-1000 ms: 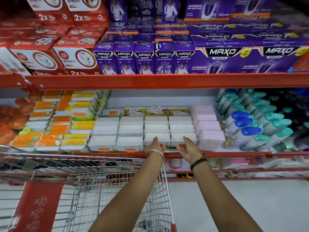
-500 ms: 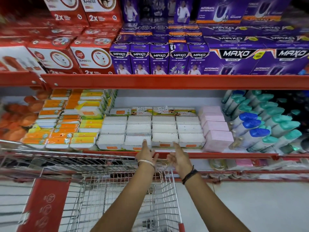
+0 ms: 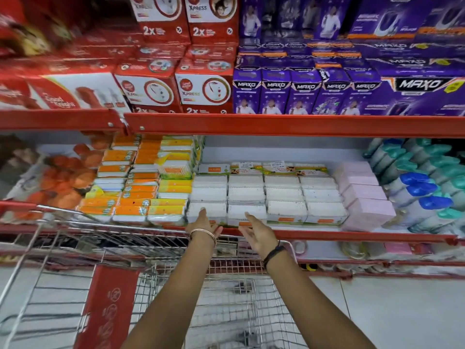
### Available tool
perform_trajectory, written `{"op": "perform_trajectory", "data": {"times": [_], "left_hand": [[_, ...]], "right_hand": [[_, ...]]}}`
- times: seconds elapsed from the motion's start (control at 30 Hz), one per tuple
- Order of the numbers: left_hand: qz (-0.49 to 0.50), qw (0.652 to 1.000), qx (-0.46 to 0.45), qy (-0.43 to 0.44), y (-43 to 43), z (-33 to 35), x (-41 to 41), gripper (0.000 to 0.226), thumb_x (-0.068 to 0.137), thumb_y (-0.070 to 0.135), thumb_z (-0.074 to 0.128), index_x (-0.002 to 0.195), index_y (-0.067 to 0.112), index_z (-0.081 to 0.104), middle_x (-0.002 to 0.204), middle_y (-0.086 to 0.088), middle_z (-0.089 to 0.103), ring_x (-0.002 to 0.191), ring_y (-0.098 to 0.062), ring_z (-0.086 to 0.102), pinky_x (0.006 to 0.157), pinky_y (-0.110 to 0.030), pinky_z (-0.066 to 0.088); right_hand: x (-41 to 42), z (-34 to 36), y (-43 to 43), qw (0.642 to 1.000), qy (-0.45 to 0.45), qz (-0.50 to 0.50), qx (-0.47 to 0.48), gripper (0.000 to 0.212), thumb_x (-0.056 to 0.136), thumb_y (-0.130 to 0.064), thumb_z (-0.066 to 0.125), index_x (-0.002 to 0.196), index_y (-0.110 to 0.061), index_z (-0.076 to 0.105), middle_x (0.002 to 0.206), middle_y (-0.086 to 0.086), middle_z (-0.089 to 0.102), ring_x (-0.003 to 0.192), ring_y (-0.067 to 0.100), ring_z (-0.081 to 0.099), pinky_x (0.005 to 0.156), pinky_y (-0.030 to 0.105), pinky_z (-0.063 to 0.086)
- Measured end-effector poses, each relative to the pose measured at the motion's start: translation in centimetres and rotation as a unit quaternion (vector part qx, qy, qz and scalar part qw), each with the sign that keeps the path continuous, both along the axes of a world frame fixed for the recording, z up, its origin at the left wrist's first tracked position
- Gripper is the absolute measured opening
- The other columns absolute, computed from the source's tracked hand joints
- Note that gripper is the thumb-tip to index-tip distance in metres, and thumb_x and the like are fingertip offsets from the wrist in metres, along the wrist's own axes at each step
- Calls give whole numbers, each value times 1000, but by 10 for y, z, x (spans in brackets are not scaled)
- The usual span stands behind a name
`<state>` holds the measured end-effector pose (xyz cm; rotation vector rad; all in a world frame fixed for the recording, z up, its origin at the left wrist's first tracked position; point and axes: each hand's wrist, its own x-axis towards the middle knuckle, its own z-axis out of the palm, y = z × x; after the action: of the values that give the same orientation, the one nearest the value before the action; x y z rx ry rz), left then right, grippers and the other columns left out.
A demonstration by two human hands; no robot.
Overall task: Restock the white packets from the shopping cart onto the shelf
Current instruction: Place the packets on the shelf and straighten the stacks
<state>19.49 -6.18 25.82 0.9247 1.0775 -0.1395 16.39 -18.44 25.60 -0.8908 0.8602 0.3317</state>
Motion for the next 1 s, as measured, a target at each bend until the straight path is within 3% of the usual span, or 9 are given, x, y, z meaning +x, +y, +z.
{"op": "perform_trajectory", "data": {"times": [0.2, 0.37, 0.53, 0.6, 0.67, 0.77, 0.87, 0.93, 1.0], "left_hand": [[-22, 999, -4, 23, 8, -4, 5, 53, 90, 21, 62, 133, 5, 36, 130, -26, 49, 97, -40, 63, 65, -40, 53], [-13, 999, 10, 32, 9, -7, 11, 52, 88, 21, 65, 128, 1, 40, 120, -26, 56, 60, -32, 61, 35, -40, 53], [10, 999, 8, 33, 4, -1, 13, 50, 87, 18, 65, 127, 0, 40, 125, -24, 52, 86, -40, 64, 59, -40, 59], [4, 999, 8, 33, 4, 0, 12, 48, 87, 18, 65, 125, -1, 42, 123, -25, 54, 81, -38, 65, 59, -39, 59], [-8, 1000, 15, 27, 5, 2, 11, 48, 88, 19, 64, 126, -1, 42, 121, -26, 56, 71, -34, 64, 52, -41, 61], [-35, 999, 14, 5, 7, 2, 6, 55, 91, 20, 60, 135, 0, 34, 124, -25, 54, 86, -35, 66, 68, -41, 58], [-80, 990, 118, 8, 10, -4, -2, 64, 87, 27, 65, 134, 0, 32, 117, -20, 54, 99, -36, 60, 78, -45, 56], [-129, 946, 289, -70, 12, -5, -4, 55, 87, 24, 64, 126, -5, 39, 124, -25, 48, 104, -35, 54, 90, -42, 49], [-188, 839, 466, -207, 16, -2, -1, 35, 90, 18, 59, 115, -3, 47, 116, -23, 48, 96, -30, 52, 88, -43, 48]], "right_hand": [[7, -5, 6, 1000, 13, -16, -11, 46, 87, -12, 64, 128, 1, 47, 138, 25, 44, 117, 30, 57, 95, 29, 50], [17, -2, 7, 999, 19, -40, -8, 45, 86, -9, 64, 127, 2, 49, 145, 24, 38, 114, 27, 60, 80, 23, 59], [25, 1, 4, 999, 18, -37, -25, 40, 86, -7, 64, 122, 4, 52, 142, 24, 41, 112, 29, 62, 82, 21, 54], [25, 3, 4, 999, 16, -31, -29, 39, 85, -7, 65, 120, 5, 53, 141, 25, 43, 110, 29, 63, 76, 21, 57], [22, 4, 2, 999, 8, -20, -36, 46, 83, -9, 68, 123, 5, 51, 139, 24, 47, 107, 28, 65, 83, 24, 57], [10, 7, -2, 995, -1, 36, -96, 48, 81, -22, 72, 115, 5, 52, 112, 18, 67, 93, 23, 71, 89, 28, 54], [1, 11, -7, 944, -37, 103, -312, 32, 83, -38, 66, 75, -7, 62, 68, 11, 70, 50, 14, 68, 46, 23, 53], [1, 12, -12, 860, -124, 113, -482, 35, 88, -41, 59, 73, -10, 61, 67, 8, 68, 54, 20, 66, 50, 30, 55], [9, 11, -16, 772, -191, 127, -592, 34, 91, -40, 54, 96, -7, 60, 79, 4, 67, 73, 23, 66, 63, 34, 55]]}}
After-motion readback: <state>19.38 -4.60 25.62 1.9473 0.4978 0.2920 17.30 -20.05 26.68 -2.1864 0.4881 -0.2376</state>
